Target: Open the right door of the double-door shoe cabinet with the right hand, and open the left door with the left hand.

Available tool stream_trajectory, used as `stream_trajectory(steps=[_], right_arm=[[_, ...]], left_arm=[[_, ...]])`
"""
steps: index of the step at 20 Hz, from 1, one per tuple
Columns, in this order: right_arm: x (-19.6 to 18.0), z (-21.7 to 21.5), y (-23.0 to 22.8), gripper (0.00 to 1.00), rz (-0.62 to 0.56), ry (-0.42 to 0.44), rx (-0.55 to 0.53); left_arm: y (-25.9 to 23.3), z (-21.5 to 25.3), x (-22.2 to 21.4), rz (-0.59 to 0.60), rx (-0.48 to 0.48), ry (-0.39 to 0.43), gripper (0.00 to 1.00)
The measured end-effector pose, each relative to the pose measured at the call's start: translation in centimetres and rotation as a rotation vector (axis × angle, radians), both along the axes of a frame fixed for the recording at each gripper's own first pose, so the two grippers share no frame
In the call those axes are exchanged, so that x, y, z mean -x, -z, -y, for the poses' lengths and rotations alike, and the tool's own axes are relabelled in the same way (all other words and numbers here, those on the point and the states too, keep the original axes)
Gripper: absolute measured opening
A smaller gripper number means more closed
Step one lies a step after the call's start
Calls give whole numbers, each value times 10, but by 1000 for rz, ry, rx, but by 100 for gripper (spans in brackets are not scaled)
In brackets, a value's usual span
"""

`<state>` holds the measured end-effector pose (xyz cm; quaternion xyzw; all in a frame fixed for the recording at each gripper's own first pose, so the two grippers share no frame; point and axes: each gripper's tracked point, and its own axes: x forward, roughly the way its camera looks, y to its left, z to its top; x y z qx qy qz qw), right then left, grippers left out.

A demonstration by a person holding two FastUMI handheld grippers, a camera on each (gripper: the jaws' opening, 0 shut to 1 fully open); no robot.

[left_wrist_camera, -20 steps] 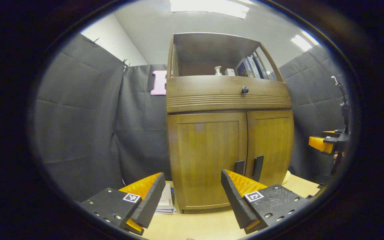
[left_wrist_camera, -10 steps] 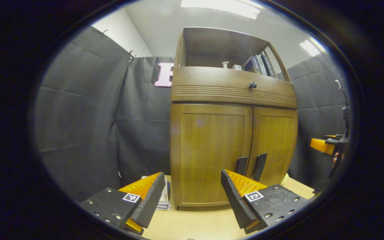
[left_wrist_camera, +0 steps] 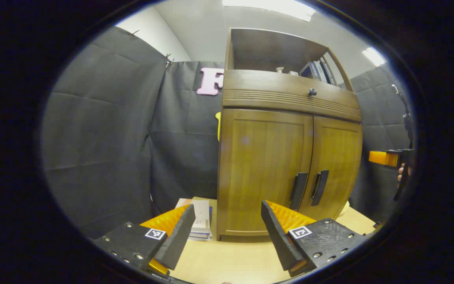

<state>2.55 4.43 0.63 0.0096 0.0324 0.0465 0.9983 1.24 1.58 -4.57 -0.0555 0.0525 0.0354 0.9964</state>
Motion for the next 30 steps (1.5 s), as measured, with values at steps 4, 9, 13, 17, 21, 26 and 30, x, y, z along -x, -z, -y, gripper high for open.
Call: stream_trajectory(steps=[4, 9, 13, 17, 21, 26, 30], right_arm=[[-12, -20, -1, 100, -6, -37, -28], [-32, -45, 0, 96, -19, -81, -73], [-45, -74, 11, 92, -38, -124, -79], [-58, -103, 27, 92, -65, -152, -69], [-76, -122, 48, 92, -98, -158, -40], [-97, -125, 79, 93, -163, -128, -27], [-108, -124, 94, 93, -192, -116, -19]], left_arm=[[9, -9, 7, -16, -46, -17, 98], [14, -3, 13, -31, 24, -37, 98], [22, 4, 20, -48, 101, -55, 98], [33, 5, 25, -84, 171, -77, 98], [38, 1, 28, -105, 186, -110, 98], [44, -7, 31, -127, 216, -152, 98], [49, -7, 29, -137, 209, -158, 98]])
